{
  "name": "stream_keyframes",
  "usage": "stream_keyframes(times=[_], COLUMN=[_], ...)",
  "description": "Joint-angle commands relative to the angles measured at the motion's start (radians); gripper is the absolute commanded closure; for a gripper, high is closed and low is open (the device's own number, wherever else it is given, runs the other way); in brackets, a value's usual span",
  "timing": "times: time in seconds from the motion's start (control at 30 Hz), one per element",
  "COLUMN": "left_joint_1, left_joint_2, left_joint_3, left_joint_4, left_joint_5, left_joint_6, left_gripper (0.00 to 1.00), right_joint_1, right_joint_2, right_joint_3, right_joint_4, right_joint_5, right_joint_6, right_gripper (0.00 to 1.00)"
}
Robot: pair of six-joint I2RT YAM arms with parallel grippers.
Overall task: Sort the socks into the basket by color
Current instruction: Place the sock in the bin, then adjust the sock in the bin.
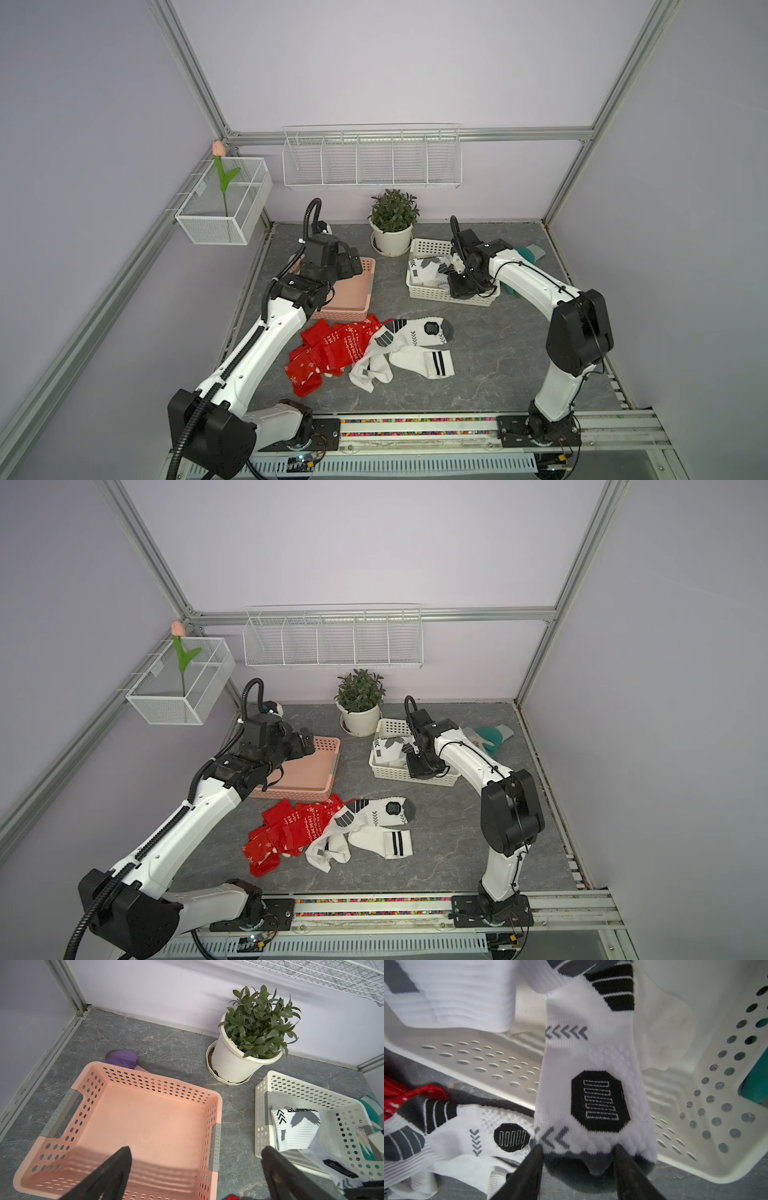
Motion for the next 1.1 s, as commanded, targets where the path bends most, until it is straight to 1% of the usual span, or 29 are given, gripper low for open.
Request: stream_keyframes(times=[0.0, 0.17, 0.23, 0.3, 0.33, 0.37, 0.43, 0.47, 0.53, 0.6, 0.7, 0.9, 1.07], left_joint_1=[-0.002, -0.002, -0.003, -0.003, -0.003, -0.003, -0.003, -0.003, -0.003, -0.003, -0.002, -0.002, -0.003], left_joint_2=[0.001, 0.001, 0.002, 0.001, 0.001, 0.001, 0.002, 0.001, 0.003, 0.003, 0.004, 0.005, 0.003], left_joint_3=[0.025, 0.023, 0.023, 0.023, 0.024, 0.023, 0.024, 0.024, 0.023, 0.023, 0.023, 0.024, 0.022], left_joint_4=[-0.012, -0.011, -0.012, -0.011, -0.011, -0.012, -0.011, -0.010, -0.010, -0.010, -0.008, -0.007, -0.007], left_joint_5=[-0.010, -0.011, -0.010, -0.010, -0.010, -0.010, -0.010, -0.010, -0.007, -0.005, -0.003, 0.007, 0.009], left_joint_6=[-0.010, -0.012, -0.012, -0.012, -0.012, -0.012, -0.012, -0.012, -0.012, -0.013, -0.015, -0.018, -0.021], left_gripper=[0.01, 0.01, 0.01, 0.01, 0.01, 0.01, 0.01, 0.01, 0.01, 0.01, 0.01, 0.01, 0.01], right_joint_1=[-0.017, -0.038, -0.044, -0.048, -0.049, -0.048, -0.041, -0.037, -0.027, -0.019, -0.015, -0.008, -0.012], right_joint_2=[0.017, 0.014, 0.015, 0.016, 0.016, 0.011, -0.014, -0.026, -0.058, -0.092, -0.148, -0.212, -0.201], right_joint_3=[-0.014, -0.012, -0.010, -0.006, 0.000, 0.001, -0.010, -0.012, -0.013, -0.017, -0.037, -0.096, -0.147], right_joint_4=[0.015, 0.008, 0.004, 0.001, 0.001, -0.031, -0.025, -0.026, -0.044, -0.063, -0.080, -0.081, -0.030], right_joint_5=[0.005, 0.012, 0.011, 0.009, 0.006, 0.000, -0.005, -0.002, 0.021, 0.055, 0.075, 0.043, 0.030], right_joint_6=[-0.012, -0.025, -0.031, -0.033, -0.033, -0.033, -0.034, -0.033, -0.028, -0.016, 0.015, 0.066, 0.101], right_gripper=[0.52, 0.71, 0.76, 0.77, 0.75, 0.71, 0.59, 0.55, 0.49, 0.47, 0.47, 0.44, 0.33])
